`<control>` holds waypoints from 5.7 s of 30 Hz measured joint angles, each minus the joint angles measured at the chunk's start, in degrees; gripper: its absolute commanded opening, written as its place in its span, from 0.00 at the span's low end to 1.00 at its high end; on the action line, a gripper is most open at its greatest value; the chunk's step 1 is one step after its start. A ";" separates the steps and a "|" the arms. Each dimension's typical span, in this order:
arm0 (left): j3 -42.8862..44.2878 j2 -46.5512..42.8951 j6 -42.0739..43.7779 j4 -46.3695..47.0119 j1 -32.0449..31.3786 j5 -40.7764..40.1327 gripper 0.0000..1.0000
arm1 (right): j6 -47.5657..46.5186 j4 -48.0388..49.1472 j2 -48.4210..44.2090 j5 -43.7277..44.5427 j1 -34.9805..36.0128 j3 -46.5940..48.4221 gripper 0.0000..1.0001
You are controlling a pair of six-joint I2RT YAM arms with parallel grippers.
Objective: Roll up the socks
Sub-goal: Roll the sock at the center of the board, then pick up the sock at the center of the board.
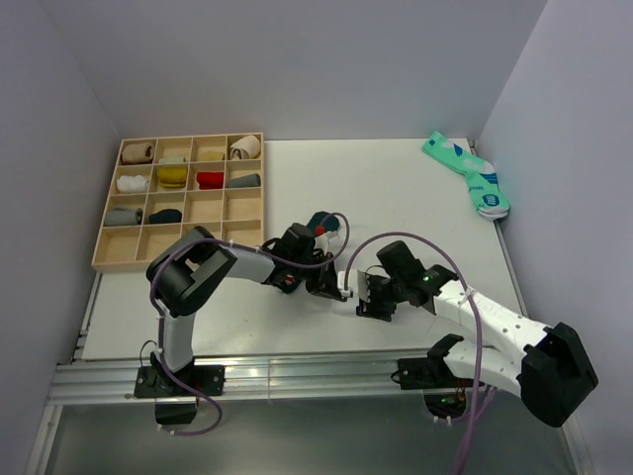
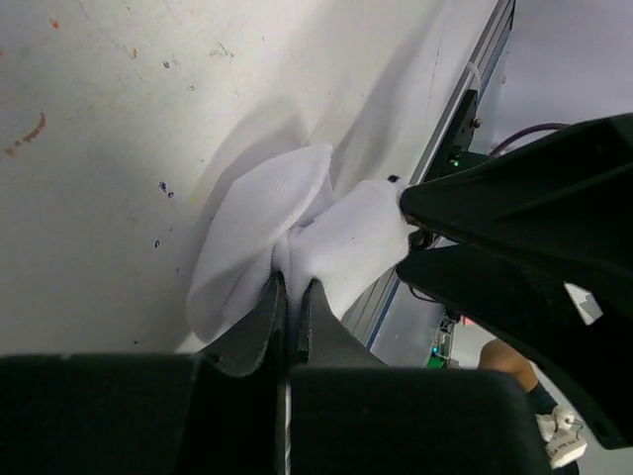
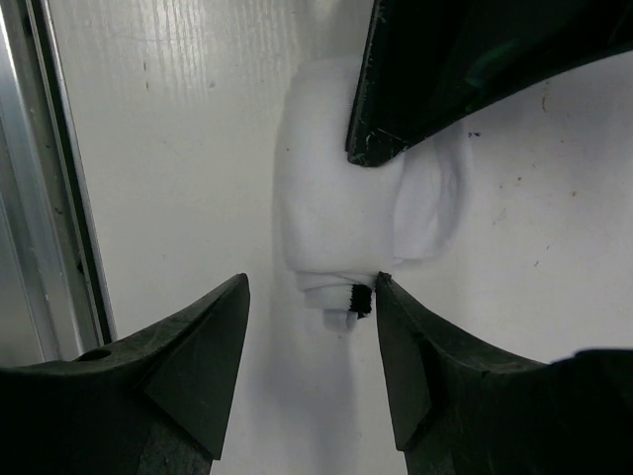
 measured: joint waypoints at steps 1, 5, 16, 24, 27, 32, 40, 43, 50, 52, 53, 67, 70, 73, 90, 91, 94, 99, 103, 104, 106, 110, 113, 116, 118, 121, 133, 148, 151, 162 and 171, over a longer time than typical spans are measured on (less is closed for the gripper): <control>0.37 0.20 0.00 -0.55 0.04 0.35 0.00 | 0.00 0.33 0.00 0.52 0.72 -0.31 0.61; 1.46 1.09 -0.15 -1.75 0.33 1.70 0.00 | 0.20 2.27 -0.02 3.04 3.32 -1.25 0.61; 3.10 3.10 -1.49 -2.73 0.81 4.83 0.00 | 1.07 7.28 2.51 6.58 8.33 -2.19 0.59; 3.93 4.61 -2.12 -2.64 1.57 7.45 0.00 | 1.73 11.04 5.86 9.29 10.47 -2.80 0.53; 4.33 5.27 -2.78 -2.69 1.86 8.44 0.00 | 2.01 12.13 7.26 10.12 10.69 -2.80 0.35; 4.15 5.22 -3.17 -2.56 2.12 8.44 0.16 | 3.34 12.66 8.72 10.60 10.69 -2.08 0.19; -1.01 -0.26 -4.39 -0.33 2.16 0.90 0.38 | 3.54 8.98 13.25 4.96 6.38 2.45 0.18; -3.32 -3.04 -4.46 1.22 2.14 -3.52 0.43 | 3.23 6.56 16.24 1.70 2.97 5.09 0.18; -10.14 -9.90 -4.44 3.69 2.14 -13.42 0.57 | 3.04 2.47 21.99 -4.13 -2.29 9.44 0.18; -12.46 -12.35 -4.44 4.17 2.12 -16.24 0.60 | 3.02 1.25 23.58 -5.14 -3.02 10.67 0.18; -13.60 -13.60 -4.44 4.46 2.01 -17.64 0.60 | 3.06 0.44 24.61 -5.68 -3.45 11.61 0.18; -14.73 -17.62 8.26 9.79 -2.43 -25.03 0.60 | -1.07 -20.35 45.99 -18.18 -11.30 29.94 0.18; -14.71 -17.59 9.84 12.79 -2.45 -24.85 0.60 | -1.42 -22.51 48.24 -19.76 -12.33 31.56 0.18; -14.38 -16.79 11.17 15.87 -2.54 -24.15 0.59 | -1.64 -23.63 49.16 -20.06 -12.44 32.33 0.18; -11.80 -8.44 14.60 19.78 -3.85 -18.91 0.54 | -0.63 -24.48 50.18 -20.61 -13.03 32.96 0.18; -11.52 -8.22 14.71 19.69 -3.85 -18.91 0.52 | -0.35 -24.48 50.21 -20.61 -13.14 32.96 0.18; -10.93 -7.48 14.78 19.58 -3.85 -18.93 0.38 | 0.70 -24.50 50.27 -20.50 -13.33 32.96 0.19; -8.79 -6.67 15.37 17.90 -3.96 -18.73 0.07 | 3.37 -24.02 50.21 -19.56 -13.51 32.89 0.30; -7.48 -6.14 15.76 16.61 -4.22 -18.64 0.00 | 6.29 -22.86 49.03 -18.10 -13.49 32.00 0.37; -7.39 -6.03 15.74 16.59 -4.26 -18.64 0.00 | 7.19 -22.36 48.48 -17.59 -13.49 31.61 0.41; -7.13 -5.84 15.74 16.52 -4.35 -18.67 0.00 | 8.68 -21.31 47.52 -16.52 -13.44 30.82 0.49; -6.71 -5.62 15.69 16.24 -4.61 -18.73 0.00 | 10.78 -19.23 45.33 -13.16 -13.35 29.49 0.54; -6.34 -5.29 15.76 16.28 -4.81 -18.84 0.00 | 12.57 -17.86 43.54 -10.91 -13.33 28.35 0.56; -6.10 -4.96 15.82 16.63 -4.98 -18.86 0.00 | 14.21 -16.59 41.44 -8.94 -13.33 27.08 0.61; -5.97 -4.85 15.85 16.83 -5.07 -18.86 0.00 | 15.04 -15.78 40.15 -7.48 -13.33 26.38 0.63; -5.75 -4.44 15.80 17.07 -5.07 -18.88 0.00 | 15.32 -15.52 39.85 -6.56 -13.44 26.40 0.65; -3.89 -2.32 15.41 17.03 -4.59 -19.10 0.00 | 12.41 -22.93 48.17 -9.57 -13.86 34.73 0.67; -5.16 -2.10 10.88 18.91 -4.72 -21.40 0.14 | 12.81 -24.17 50.58 -13.51 -13.84 34.38 0.03; -7.08 -4.20 8.76 18.53 -5.05 -24.37 0.28 | 13.92 -23.15 50.34 -14.60 -13.81 33.59 0.00; -16.31 -27.43 -7.72 2.45 -5.97 -43.50 0.57 | 17.57 -20.98 49.59 -15.96 -14.36 32.15 0.00; -26.21 -19.26 -23.06 19.39 -16.17 -52.22 0.65 | 17.03 -20.68 49.62 -18.25 -16.15 33.18 0.00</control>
